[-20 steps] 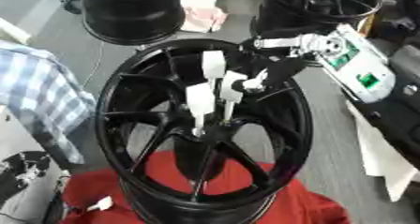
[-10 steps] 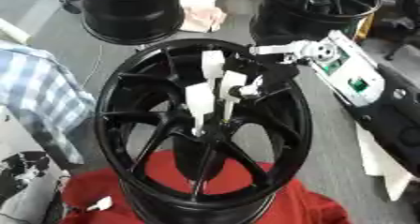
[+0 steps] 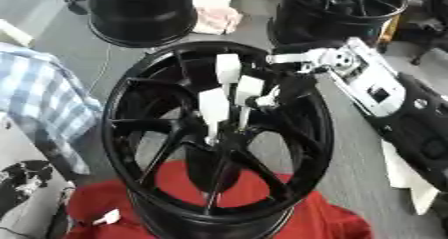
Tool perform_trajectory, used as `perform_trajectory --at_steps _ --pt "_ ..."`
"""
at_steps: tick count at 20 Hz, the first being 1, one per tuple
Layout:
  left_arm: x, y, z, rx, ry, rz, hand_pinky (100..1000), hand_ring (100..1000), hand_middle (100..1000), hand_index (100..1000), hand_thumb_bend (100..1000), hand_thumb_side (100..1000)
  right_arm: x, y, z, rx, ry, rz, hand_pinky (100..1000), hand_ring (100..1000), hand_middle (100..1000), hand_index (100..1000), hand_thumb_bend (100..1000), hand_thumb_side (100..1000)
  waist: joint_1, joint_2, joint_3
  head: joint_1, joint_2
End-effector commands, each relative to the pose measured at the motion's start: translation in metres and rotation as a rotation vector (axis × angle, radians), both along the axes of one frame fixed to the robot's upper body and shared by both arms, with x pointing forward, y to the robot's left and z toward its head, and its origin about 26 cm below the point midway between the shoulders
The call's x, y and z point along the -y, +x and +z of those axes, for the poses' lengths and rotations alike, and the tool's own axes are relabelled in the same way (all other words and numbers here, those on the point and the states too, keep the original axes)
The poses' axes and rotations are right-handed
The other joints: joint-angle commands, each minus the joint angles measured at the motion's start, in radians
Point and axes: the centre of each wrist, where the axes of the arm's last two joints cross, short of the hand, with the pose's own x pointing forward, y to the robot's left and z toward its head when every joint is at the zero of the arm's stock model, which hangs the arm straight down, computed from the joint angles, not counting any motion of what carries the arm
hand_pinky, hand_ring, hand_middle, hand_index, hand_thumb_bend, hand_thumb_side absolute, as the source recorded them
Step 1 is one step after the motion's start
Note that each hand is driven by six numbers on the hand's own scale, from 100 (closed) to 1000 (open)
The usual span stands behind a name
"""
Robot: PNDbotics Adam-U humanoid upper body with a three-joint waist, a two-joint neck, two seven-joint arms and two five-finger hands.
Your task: Pull the pin out of the wheel hub.
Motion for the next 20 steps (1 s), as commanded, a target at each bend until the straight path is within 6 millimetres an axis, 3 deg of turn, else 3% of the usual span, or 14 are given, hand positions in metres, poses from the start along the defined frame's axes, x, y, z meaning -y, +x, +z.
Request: perform_trajectory --at_steps 1,9,15,20 --pt "-0.0057 0.0060 0.0138 0.030 0.028 -0.006 684 677 625 737 462 510 0.0020 0.0020 0.0084 0.042 0.000 -0.011 715 691 653 829 271 455 0.005 -0.018 0.000 -0.001 0.006" --pt "-0.0059 0.0060 0.0142 0.031 0.029 -0.006 684 677 625 737 461 510 -0.0003 0.0012 0.0056 0.078 0.019 -0.008 645 587 539 746 213 381 0.005 -0.018 -0.001 0.000 0.007" --pt "-0.0060 0.0058 0.0141 0.031 0.029 -0.006 684 677 625 737 462 510 -0.0031 -0.0007 0.0076 0.134 0.073 -0.008 572 511 455 643 102 271 0.006 -0.018 -0.001 -0.002 0.007" --pt "-0.0063 0.0055 0.0139 0.030 0.029 -0.006 683 677 625 737 465 510 -0.0036 -0.0040 0.0148 0.180 0.131 -0.004 504 447 384 560 100 213 0.005 -0.018 -0.002 -0.002 0.009"
